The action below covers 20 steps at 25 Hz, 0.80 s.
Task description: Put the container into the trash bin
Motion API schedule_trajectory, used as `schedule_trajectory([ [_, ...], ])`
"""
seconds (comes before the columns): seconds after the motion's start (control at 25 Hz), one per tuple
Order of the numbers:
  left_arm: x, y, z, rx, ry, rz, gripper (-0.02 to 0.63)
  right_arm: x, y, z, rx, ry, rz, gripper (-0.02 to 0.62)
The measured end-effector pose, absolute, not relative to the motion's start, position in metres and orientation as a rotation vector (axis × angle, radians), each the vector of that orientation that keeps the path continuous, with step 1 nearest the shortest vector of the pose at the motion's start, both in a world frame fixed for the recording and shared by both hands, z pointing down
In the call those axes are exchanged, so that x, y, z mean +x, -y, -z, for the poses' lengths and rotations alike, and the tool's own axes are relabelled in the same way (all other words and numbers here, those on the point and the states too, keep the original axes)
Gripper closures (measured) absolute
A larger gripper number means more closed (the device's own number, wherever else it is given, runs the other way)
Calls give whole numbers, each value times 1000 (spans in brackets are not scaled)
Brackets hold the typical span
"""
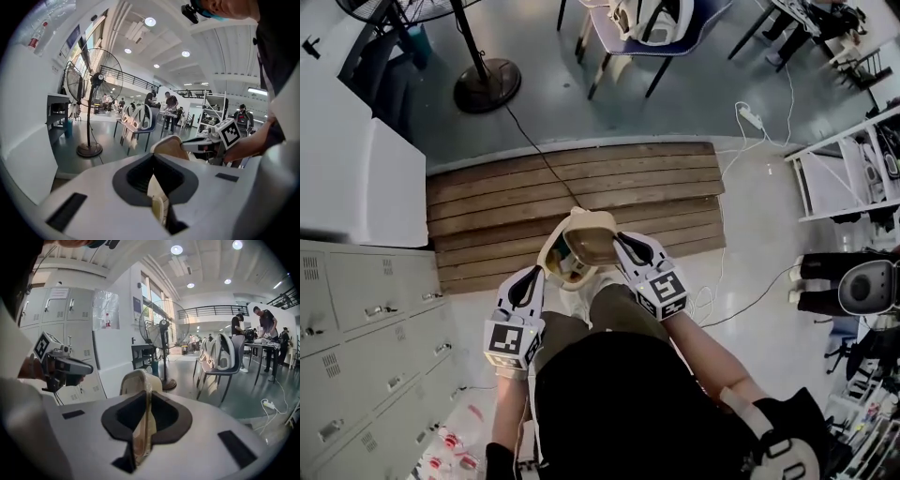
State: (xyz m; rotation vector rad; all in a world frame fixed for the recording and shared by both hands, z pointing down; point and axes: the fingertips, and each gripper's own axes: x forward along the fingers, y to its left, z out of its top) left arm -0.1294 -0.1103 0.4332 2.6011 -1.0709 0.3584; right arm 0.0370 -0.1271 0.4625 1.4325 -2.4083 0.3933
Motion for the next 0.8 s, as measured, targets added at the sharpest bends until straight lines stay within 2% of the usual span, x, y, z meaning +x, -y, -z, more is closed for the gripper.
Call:
schedule_trajectory([
  [0.8,-160,94,-485,2442,1119,-469,598,-14,132,-603,1146,2314,-523,548],
])
